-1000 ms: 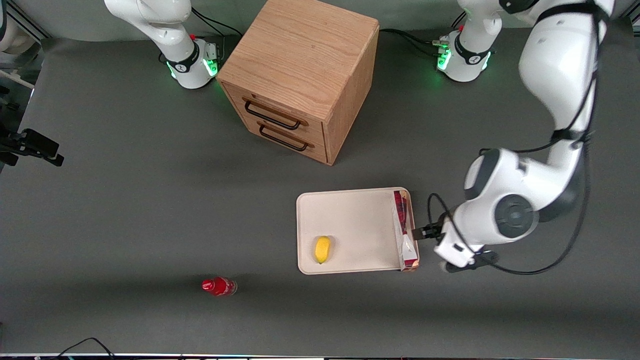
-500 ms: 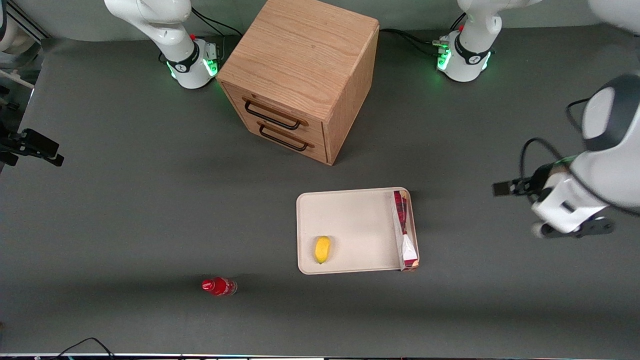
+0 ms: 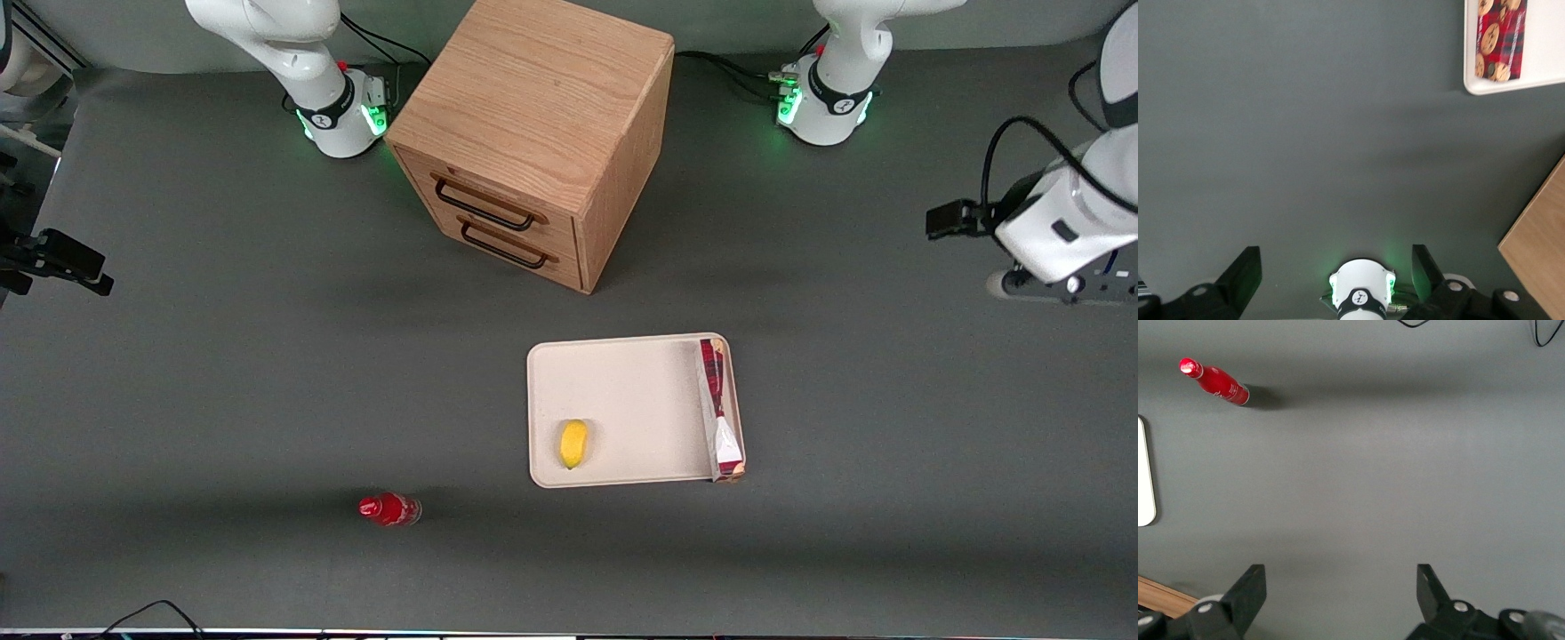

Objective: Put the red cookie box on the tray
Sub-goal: 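Open the left gripper and withdraw it up from the tray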

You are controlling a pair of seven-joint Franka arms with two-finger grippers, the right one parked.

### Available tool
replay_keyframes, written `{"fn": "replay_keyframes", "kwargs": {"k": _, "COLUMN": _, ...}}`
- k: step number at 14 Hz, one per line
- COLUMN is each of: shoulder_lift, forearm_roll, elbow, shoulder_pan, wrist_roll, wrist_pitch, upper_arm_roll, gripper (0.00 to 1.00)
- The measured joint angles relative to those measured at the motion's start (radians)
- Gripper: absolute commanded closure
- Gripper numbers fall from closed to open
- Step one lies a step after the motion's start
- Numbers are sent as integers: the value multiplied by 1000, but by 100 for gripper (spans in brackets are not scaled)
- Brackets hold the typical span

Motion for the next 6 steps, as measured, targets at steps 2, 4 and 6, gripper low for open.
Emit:
{"fn": "replay_keyframes", "kwargs": {"k": 2, "shoulder_lift": -75, "forearm_roll": -5, "elbow": -68, "shoulder_pan": -19, "wrist_roll": 16, "wrist_pitch": 14, "upper_arm_roll": 43, "gripper": 0}}
{"fn": "replay_keyframes", "kwargs": {"k": 4, "shoulder_lift": -108, "forearm_roll": -7, "elbow": -82, "shoulder_pan": -28, "wrist_roll": 19, "wrist_pitch": 12, "upper_arm_roll": 66, "gripper": 0}}
{"fn": "replay_keyframes", "kwargs": {"k": 6, "shoulder_lift": -106, "forearm_roll": -17, "elbow": -62, "shoulder_pan": -29, "wrist_roll": 21, "wrist_pitch": 12, "upper_arm_roll": 74, "gripper": 0}}
